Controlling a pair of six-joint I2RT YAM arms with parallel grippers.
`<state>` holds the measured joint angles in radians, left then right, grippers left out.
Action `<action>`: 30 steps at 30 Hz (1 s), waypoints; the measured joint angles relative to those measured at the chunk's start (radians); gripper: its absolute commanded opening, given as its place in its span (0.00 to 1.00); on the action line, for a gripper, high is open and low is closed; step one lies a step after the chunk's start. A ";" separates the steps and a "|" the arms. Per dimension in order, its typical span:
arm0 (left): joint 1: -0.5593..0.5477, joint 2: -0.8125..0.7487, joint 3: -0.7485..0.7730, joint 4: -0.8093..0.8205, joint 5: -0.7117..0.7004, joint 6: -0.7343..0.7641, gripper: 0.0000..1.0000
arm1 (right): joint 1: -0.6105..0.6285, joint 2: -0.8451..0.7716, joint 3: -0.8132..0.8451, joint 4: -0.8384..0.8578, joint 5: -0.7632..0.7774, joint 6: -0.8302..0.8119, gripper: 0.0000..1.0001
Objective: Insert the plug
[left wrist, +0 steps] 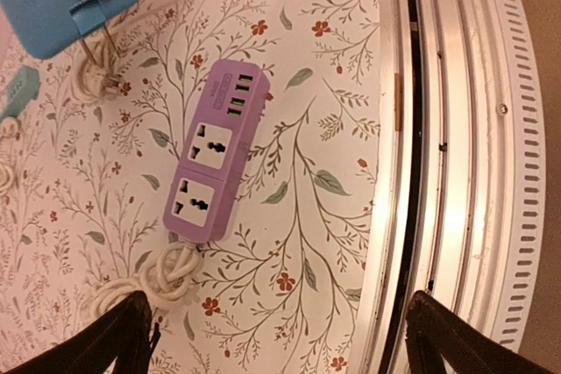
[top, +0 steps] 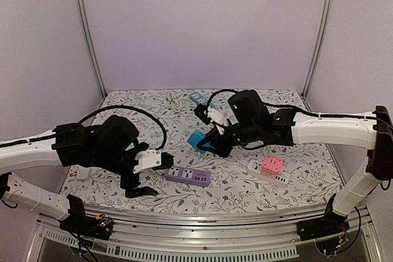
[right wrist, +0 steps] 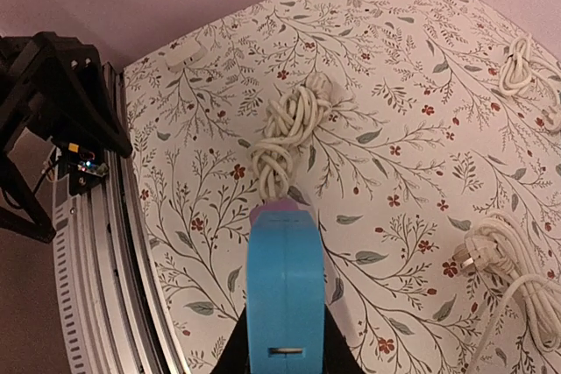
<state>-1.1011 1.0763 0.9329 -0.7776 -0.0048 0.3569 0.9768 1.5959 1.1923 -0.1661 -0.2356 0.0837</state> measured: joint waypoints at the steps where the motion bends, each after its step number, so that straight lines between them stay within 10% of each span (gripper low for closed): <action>1: 0.018 0.014 -0.027 0.019 0.043 0.002 0.99 | -0.003 0.000 -0.008 -0.023 -0.008 -0.022 0.00; 11: 0.356 0.489 -0.021 0.244 0.315 0.159 0.99 | -0.061 -0.051 -0.029 -0.171 -0.026 -0.150 0.00; 25: 0.323 0.682 0.074 0.334 0.250 0.242 0.85 | -0.114 -0.093 -0.048 -0.219 -0.035 -0.204 0.00; 30: 0.269 0.743 0.102 0.299 0.222 0.249 0.65 | -0.114 -0.125 -0.082 -0.227 -0.037 -0.217 0.00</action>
<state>-0.8318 1.8198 1.0348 -0.4786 0.2176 0.6060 0.8623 1.4708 1.1107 -0.3935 -0.2722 -0.1329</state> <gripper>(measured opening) 0.772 0.135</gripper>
